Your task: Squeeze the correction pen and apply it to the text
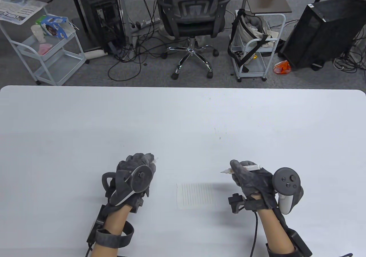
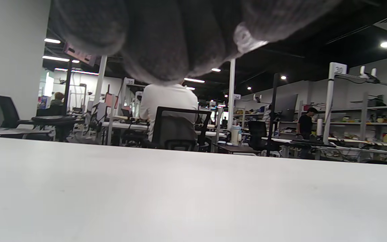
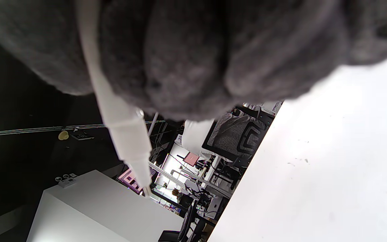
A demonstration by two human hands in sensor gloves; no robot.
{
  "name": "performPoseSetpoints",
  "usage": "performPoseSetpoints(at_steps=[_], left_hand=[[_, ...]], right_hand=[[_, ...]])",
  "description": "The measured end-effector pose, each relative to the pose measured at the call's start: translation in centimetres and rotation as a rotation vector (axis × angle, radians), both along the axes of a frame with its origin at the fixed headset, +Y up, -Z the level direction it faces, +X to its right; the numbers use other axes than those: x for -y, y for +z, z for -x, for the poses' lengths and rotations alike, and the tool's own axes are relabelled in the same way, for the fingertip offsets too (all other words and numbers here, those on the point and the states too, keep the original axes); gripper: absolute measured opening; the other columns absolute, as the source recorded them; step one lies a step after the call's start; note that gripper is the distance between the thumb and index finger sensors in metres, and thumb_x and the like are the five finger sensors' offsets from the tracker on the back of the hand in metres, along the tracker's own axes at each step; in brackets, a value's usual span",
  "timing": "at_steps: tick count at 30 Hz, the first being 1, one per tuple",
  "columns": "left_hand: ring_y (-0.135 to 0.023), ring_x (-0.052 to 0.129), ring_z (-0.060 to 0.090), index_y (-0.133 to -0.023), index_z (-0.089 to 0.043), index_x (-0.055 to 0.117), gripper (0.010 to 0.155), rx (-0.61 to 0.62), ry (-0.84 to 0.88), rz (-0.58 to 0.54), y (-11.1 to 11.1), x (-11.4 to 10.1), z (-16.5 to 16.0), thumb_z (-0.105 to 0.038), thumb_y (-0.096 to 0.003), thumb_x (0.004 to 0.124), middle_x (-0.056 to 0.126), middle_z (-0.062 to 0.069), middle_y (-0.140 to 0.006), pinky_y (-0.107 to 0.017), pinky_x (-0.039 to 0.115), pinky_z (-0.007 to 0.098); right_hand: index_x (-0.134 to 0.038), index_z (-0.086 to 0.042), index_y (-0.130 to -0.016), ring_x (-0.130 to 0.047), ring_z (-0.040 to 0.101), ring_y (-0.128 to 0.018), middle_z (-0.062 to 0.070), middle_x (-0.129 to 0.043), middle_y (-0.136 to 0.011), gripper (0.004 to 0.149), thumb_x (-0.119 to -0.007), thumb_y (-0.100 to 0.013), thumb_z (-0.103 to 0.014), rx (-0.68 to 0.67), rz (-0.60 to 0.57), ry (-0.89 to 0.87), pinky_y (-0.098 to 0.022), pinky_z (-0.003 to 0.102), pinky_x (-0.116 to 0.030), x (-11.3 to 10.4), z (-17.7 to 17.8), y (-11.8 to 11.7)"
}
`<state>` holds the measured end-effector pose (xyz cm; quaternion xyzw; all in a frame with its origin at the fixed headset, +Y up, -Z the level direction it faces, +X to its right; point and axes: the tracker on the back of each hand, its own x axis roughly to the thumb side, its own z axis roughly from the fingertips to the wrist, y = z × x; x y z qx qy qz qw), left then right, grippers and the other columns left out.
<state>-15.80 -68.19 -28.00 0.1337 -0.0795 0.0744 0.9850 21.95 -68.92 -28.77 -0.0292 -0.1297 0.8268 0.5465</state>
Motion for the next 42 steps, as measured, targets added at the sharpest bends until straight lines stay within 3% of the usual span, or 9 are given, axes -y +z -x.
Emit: performPoseSetpoints(at_steps=[7,13,19,29,42], left_hand=[[-0.061,0.099,0.022,-0.082,-0.022,0.077,0.05,0.104,0.001,-0.046,2.2,0.3,-1.9,-0.047,-0.039,0.075,0.091,0.001,-0.077,-0.052,0.083,0.045],[-0.062,0.098,0.022,-0.082,-0.022,0.076,0.049,0.198,0.115,0.019,2.7,1.6,-3.6,-0.046,-0.0398,0.073,0.09,0.001,-0.078,-0.052,0.083,0.045],[-0.063,0.098,0.021,-0.083,-0.023,0.075,0.049,0.243,0.112,0.04,3.0,2.0,-4.8,-0.046,-0.04,0.073,0.089,0.0,-0.079,-0.053,0.083,0.045],[-0.063,0.098,0.021,-0.083,-0.023,0.075,0.049,0.31,0.109,0.06,3.4,2.4,-6.5,-0.047,-0.0402,0.072,0.089,0.0,-0.079,-0.053,0.083,0.044],[-0.063,0.098,0.021,-0.083,-0.023,0.075,0.049,0.319,0.105,0.052,3.6,2.3,-6.6,-0.047,-0.0403,0.073,0.09,0.0,-0.079,-0.053,0.083,0.044]], right_hand=[[-0.096,-0.018,-0.048,-0.098,0.024,-0.017,0.001,-0.103,-0.029,0.042,-0.086,-0.038,-0.058,-0.018,-0.015,0.027,-0.032,0.044,-0.086,0.5,0.9,0.0],[-0.096,-0.018,-0.048,-0.098,0.024,-0.017,0.001,-0.103,-0.029,0.042,-0.085,-0.039,-0.058,-0.054,-0.087,0.021,-0.032,0.044,-0.087,0.1,2.2,0.6],[-0.096,-0.019,-0.048,-0.099,0.023,-0.017,0.0,-0.103,-0.03,0.042,-0.085,-0.039,-0.059,-0.115,-0.133,0.027,-0.032,0.043,-0.087,0.0,4.1,1.2],[-0.096,-0.019,-0.049,-0.099,0.023,-0.017,0.0,-0.103,-0.03,0.043,-0.085,-0.04,-0.059,-0.229,-0.067,0.033,-0.032,0.043,-0.087,1.2,8.2,1.7],[-0.096,-0.019,-0.049,-0.099,0.023,-0.017,0.0,-0.103,-0.03,0.042,-0.085,-0.04,-0.059,-0.219,-0.036,0.015,-0.032,0.043,-0.087,1.7,8.1,1.4]])
